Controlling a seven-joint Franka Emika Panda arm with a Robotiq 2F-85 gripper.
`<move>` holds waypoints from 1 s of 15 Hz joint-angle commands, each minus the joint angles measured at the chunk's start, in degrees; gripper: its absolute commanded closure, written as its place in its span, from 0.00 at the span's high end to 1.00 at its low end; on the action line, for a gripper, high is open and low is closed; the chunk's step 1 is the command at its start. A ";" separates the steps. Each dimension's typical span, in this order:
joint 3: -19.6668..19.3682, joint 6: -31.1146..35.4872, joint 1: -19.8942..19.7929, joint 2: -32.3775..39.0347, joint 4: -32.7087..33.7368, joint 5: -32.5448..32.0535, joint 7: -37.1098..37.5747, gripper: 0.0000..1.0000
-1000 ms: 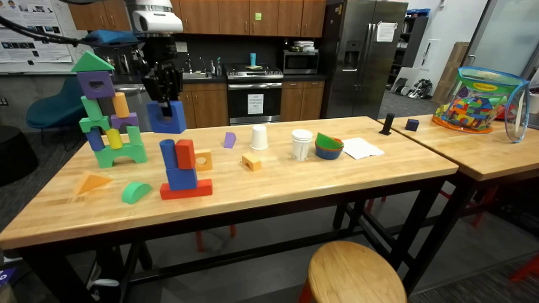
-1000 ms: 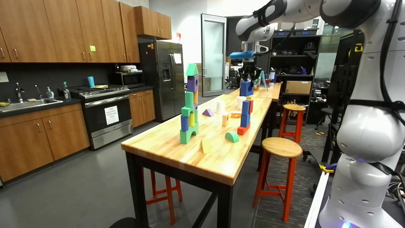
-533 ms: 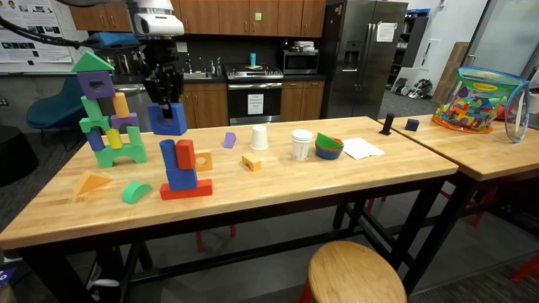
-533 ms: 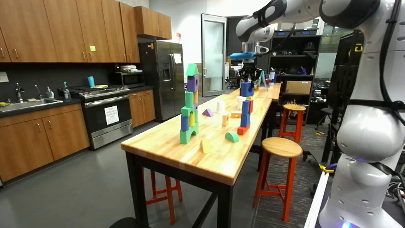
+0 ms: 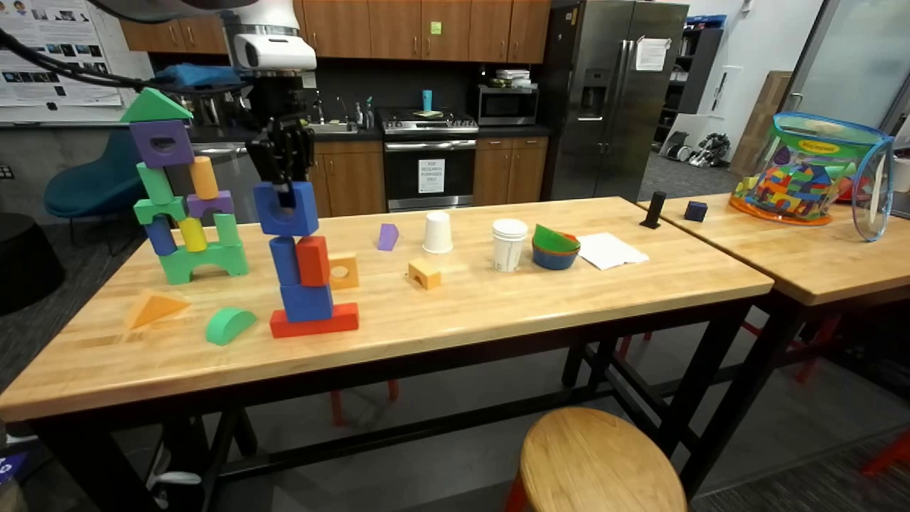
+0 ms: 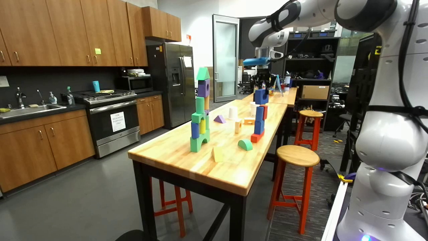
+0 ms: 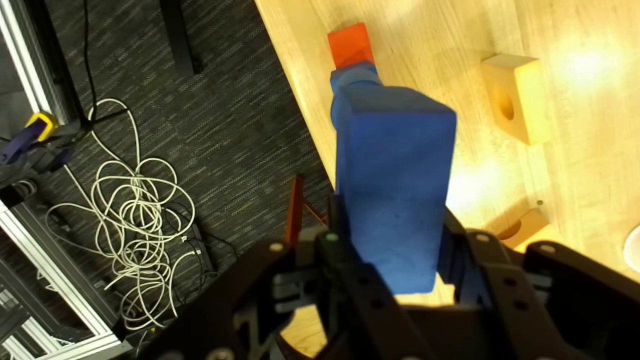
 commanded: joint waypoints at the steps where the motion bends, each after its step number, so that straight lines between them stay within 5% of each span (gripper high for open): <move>1: -0.14 0.34 0.06 0.05 0.08 -0.86 -0.50 0.15; 15: 0.19 2.24 0.82 0.99 -0.38 -5.22 -2.65 0.15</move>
